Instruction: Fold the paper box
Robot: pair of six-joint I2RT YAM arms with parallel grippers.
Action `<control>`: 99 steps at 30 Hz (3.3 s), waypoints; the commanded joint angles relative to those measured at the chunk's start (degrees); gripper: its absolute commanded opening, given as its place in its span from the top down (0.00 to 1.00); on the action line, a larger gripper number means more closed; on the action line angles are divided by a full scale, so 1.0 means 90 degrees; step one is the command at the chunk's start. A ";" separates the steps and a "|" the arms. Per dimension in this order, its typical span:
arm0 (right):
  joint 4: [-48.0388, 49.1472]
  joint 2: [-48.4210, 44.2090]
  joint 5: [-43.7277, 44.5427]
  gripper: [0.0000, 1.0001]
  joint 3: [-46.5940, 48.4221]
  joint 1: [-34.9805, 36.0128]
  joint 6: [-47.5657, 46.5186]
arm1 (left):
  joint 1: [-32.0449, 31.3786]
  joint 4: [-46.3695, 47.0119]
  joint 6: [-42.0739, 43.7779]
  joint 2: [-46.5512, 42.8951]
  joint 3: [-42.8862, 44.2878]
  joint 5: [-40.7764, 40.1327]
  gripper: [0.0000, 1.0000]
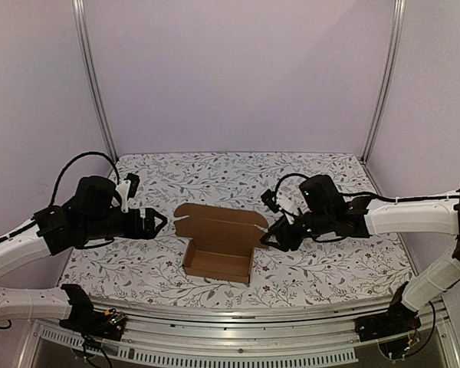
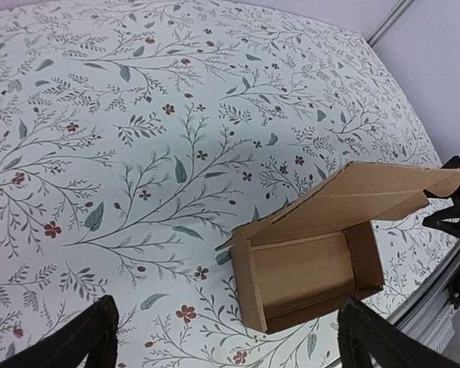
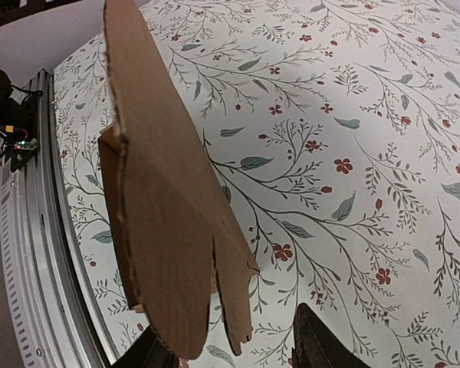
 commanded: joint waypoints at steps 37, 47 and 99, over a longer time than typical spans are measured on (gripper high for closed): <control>-0.0702 -0.0765 -0.1120 1.00 -0.0180 -0.0039 -0.1086 | 0.0014 0.2714 0.0731 0.0699 -0.1205 0.0311 0.04; -0.1048 -0.1415 -0.1263 1.00 -0.0411 -0.0043 -0.1094 | 0.0014 0.3351 0.1047 0.0917 -0.1188 0.1148 0.17; -0.0188 -0.0723 0.0626 1.00 0.0147 0.0387 -0.0534 | -0.0090 0.3811 0.0714 0.0807 -0.1582 0.1189 1.00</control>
